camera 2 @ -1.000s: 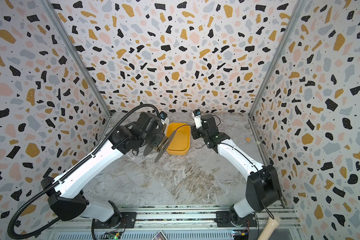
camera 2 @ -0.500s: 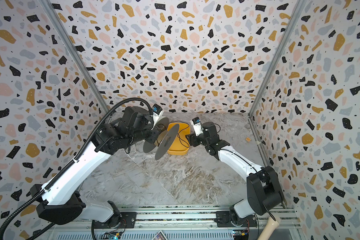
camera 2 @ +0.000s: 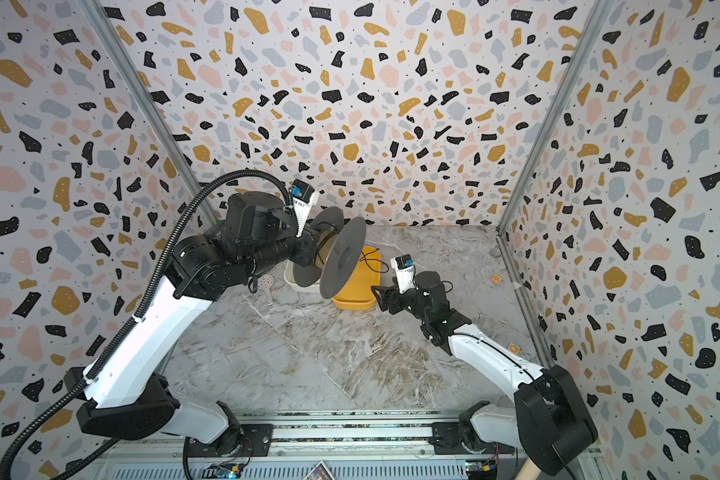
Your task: Wrap the cables
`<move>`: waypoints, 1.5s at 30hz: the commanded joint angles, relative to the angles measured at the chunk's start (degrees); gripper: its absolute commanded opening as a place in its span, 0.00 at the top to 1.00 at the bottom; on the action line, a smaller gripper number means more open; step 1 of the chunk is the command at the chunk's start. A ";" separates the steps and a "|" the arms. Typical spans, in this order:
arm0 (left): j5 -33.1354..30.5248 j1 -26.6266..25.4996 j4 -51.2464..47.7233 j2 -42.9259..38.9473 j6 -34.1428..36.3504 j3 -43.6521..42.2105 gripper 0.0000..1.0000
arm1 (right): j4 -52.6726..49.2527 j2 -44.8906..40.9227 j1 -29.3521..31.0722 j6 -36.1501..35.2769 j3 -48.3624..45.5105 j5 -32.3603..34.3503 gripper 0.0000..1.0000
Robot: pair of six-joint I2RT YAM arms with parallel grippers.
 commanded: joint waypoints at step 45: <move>-2.28 7.21 13.85 -4.38 -8.31 -2.32 1.00 | 20.65 19.65 -2.35 4.01 11.64 10.98 1.00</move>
